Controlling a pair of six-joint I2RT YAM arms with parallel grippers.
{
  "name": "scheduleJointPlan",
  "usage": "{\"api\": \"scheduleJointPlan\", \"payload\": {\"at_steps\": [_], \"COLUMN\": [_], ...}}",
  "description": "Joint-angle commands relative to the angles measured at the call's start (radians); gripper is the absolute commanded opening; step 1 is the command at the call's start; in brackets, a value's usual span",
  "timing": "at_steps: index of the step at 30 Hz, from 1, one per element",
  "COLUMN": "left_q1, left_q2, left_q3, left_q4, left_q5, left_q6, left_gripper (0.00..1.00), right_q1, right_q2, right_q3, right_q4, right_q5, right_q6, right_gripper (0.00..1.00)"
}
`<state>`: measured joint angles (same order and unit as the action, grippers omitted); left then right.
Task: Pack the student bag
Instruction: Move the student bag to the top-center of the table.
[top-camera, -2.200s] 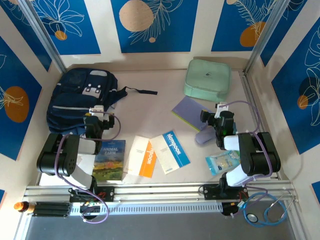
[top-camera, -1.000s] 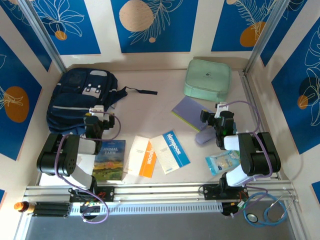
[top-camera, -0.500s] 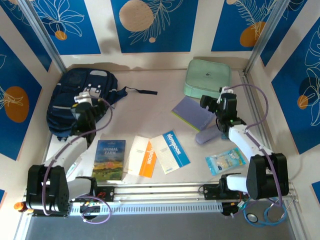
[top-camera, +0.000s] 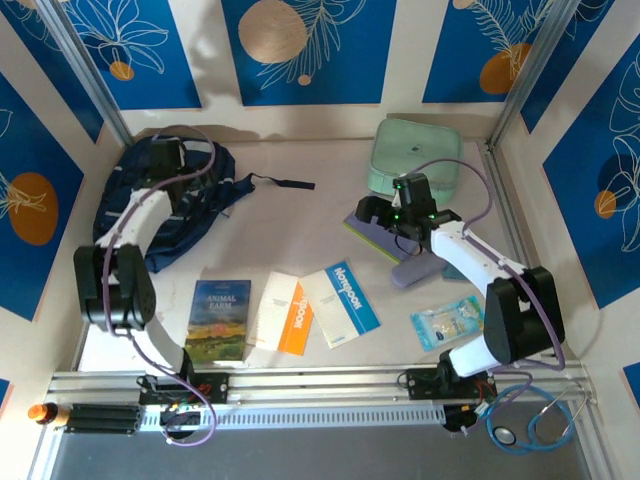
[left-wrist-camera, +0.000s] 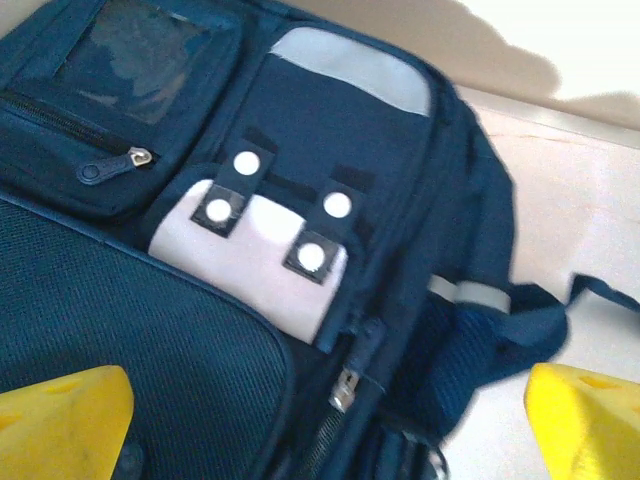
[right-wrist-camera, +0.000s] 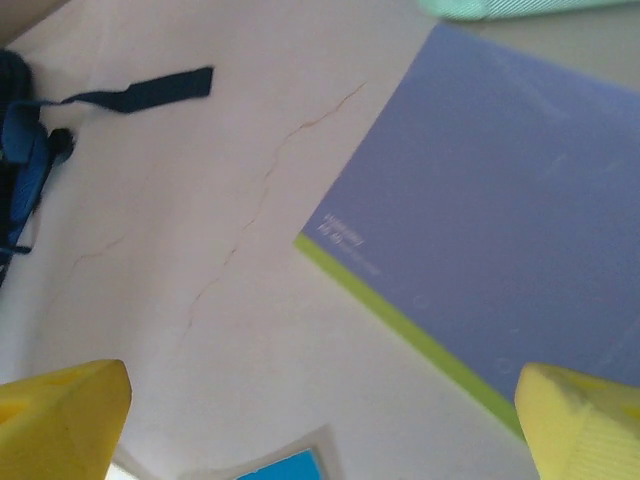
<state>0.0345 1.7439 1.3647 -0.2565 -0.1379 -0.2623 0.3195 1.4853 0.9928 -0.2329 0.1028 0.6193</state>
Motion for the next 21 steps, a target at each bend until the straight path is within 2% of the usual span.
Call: {"api": "scheduleJointPlan", "payload": {"at_steps": [1, 9, 14, 18, 21], "left_q1": [0.027, 0.048, 0.024, -0.023, -0.041], "left_q2": [0.090, 0.306, 0.463, 0.501, 0.493], "left_q3": [0.078, 0.233, 0.410, 0.419, 0.372], "left_q4": [-0.097, -0.188, -0.359, -0.411, -0.396], "left_q5": [0.056, 0.055, 0.043, 0.015, 0.080], "left_q6": [-0.033, -0.074, -0.073, -0.097, -0.150], "left_gripper": [1.00, 1.00, 0.99, 0.99, 0.96], "right_q1": [0.031, 0.065, 0.076, 0.115, 0.128], "right_q2": [0.041, 0.080, 0.108, 0.113, 0.117], "right_q3": [0.047, 0.078, 0.105, 0.139, 0.156], "right_q4": [-0.023, -0.029, -0.052, -0.089, -0.112], "right_q5": [-0.021, -0.056, -0.058, -0.013, 0.008], "right_q6": [0.067, 0.099, 0.127, 0.087, 0.071], "right_gripper": [0.99, 0.99, 0.98, 0.96, 0.96]}}
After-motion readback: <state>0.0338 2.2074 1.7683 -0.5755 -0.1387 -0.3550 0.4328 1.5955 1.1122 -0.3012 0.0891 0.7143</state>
